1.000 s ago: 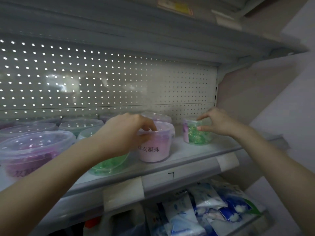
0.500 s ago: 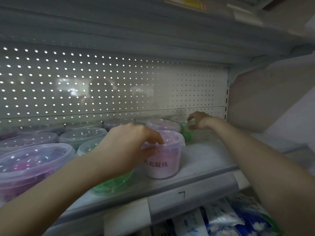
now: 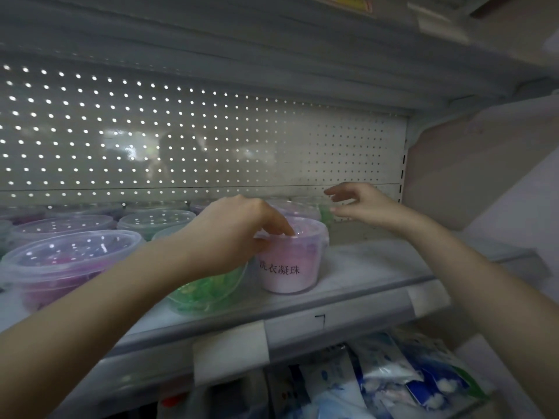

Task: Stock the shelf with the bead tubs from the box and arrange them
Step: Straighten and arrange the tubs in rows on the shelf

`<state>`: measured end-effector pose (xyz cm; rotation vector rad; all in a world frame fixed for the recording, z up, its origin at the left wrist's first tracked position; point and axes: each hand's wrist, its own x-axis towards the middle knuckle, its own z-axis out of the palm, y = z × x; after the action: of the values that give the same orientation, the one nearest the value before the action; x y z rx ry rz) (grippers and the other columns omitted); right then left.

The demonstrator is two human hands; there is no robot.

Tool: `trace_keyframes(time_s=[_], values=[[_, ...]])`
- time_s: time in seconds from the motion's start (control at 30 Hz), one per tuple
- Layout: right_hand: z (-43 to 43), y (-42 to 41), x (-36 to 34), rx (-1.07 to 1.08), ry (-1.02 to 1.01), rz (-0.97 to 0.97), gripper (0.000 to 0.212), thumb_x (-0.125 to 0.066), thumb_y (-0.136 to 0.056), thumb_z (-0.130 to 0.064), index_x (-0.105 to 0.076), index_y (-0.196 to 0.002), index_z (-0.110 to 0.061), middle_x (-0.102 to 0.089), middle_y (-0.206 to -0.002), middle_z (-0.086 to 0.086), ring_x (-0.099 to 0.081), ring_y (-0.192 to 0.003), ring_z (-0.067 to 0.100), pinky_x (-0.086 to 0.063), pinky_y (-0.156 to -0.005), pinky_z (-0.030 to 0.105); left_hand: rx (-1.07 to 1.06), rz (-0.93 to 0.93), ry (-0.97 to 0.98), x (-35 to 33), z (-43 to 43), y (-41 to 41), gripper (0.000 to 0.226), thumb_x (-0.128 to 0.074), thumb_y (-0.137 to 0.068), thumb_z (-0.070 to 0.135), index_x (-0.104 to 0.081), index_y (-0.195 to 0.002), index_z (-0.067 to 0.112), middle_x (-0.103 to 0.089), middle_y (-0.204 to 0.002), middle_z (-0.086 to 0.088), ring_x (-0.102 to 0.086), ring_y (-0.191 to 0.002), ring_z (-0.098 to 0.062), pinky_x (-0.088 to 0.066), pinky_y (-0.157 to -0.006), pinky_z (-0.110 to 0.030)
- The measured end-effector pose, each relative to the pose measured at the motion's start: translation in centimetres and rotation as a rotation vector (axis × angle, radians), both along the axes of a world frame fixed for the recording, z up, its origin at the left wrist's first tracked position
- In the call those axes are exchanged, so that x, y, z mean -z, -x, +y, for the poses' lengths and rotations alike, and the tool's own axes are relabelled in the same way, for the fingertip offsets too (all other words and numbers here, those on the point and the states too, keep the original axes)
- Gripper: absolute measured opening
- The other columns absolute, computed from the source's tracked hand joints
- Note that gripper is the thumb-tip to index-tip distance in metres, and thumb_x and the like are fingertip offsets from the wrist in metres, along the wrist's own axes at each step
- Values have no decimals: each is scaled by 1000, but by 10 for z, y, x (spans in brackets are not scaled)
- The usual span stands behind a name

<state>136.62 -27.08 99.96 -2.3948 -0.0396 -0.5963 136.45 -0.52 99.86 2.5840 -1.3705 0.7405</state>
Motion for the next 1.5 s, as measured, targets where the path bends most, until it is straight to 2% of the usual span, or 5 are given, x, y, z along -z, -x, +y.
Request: trace_keyframes(time_s=[0.17, 0.37, 0.77, 1.33, 1.5], values=[[44, 67, 4, -227, -103, 78, 50, -63, -84, -4, -52, -127, -28, -55, -125, -5, -55, -114, 7, -47, -91, 20, -32, -34, 14, 3, -15, 4, 40, -63, -86, 19, -61, -120, 40, -62, -124, 16, -56, -116, -13, -40, -83, -25], [84, 77, 47, 82, 230, -31, 83, -80, -63, -51, -42, -134, -30, -37, -131, -12, -41, -113, 3, -38, -95, 26, 0, -19, 85, 7, -23, 13, 41, -60, -87, 13, -63, -117, 40, -65, -120, 14, -60, -109, -15, -48, -84, -30], [100, 65, 63, 364, 112, -298, 66, -83, -61, -41, -48, -112, -16, -36, -112, -5, -42, -94, 9, -37, -75, 23, -83, 60, 208, 9, 42, 12, 25, -59, -89, 31, -62, -111, 42, -64, -116, 15, -62, -102, -18, -51, -83, -41], [-25, 22, 46, 506, 282, 22, 69, -81, -65, -48, -51, -122, -24, -41, -130, 4, -43, -121, 26, -40, -100, 42, -228, 83, 151, 17, 47, 12, 46, -63, -77, 52, -63, -112, 22, -64, -115, 4, -60, -106, -20, -49, -87, -37], [-24, -7, 45, 529, 285, 59, 67, -79, -70, -45, -49, -123, -18, -40, -127, 10, -51, -112, 30, -43, -87, 35, -182, 38, 138, 20, 49, 9, 40, -67, -78, 45, -65, -113, 25, -68, -111, 0, -62, -103, -24, -51, -84, -37]])
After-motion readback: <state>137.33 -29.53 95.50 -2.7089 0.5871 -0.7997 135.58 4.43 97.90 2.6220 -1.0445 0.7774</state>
